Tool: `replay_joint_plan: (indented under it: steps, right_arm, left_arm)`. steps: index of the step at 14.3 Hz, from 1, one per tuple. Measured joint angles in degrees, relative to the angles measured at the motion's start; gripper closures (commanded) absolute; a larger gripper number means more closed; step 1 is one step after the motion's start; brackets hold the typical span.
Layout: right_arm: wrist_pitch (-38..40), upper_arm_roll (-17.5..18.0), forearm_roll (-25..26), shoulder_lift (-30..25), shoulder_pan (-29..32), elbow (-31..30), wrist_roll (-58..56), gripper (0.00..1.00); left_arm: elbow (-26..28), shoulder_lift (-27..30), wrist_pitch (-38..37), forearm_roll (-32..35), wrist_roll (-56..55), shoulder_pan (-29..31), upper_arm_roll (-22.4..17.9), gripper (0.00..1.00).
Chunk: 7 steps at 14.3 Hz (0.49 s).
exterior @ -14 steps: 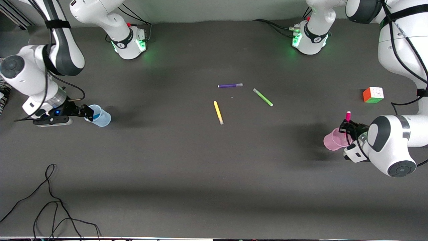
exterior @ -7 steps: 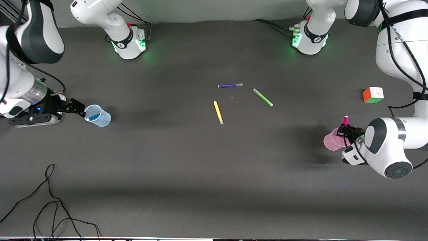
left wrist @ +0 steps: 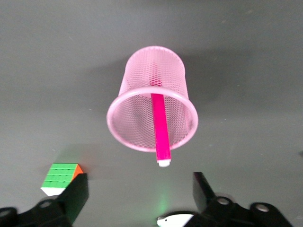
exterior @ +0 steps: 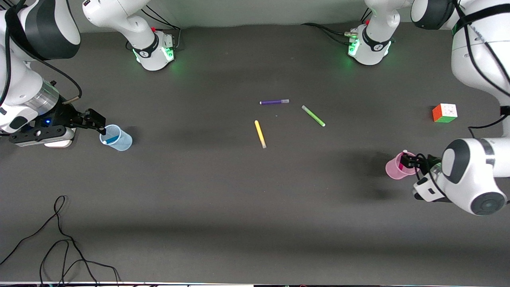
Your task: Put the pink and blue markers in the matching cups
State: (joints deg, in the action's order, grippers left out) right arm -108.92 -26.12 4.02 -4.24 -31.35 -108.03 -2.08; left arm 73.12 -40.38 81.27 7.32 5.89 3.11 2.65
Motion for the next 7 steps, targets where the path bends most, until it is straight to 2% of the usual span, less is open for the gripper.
replay_joint_plan:
  steps: [3,5,7]
  right_arm:
    - [0.0,9.4,0.0,0.1,9.7,0.0,0.0,0.0]
    - [0.0,13.7,0.0,0.2,14.8,0.1,0.0,0.0]
    - [0.0,16.5,-0.1,0.2,18.1,0.1,0.0,0.0]
  left_arm:
    - [-0.2,6.7,-0.9,0.0,4.9,0.2,0.0,0.0]
    - [1.2,12.4,-1.0,-0.1,6.1,0.4,0.0,0.0]
    - [4.0,17.2,-0.5,-0.1,6.4,0.4,0.0,0.0]
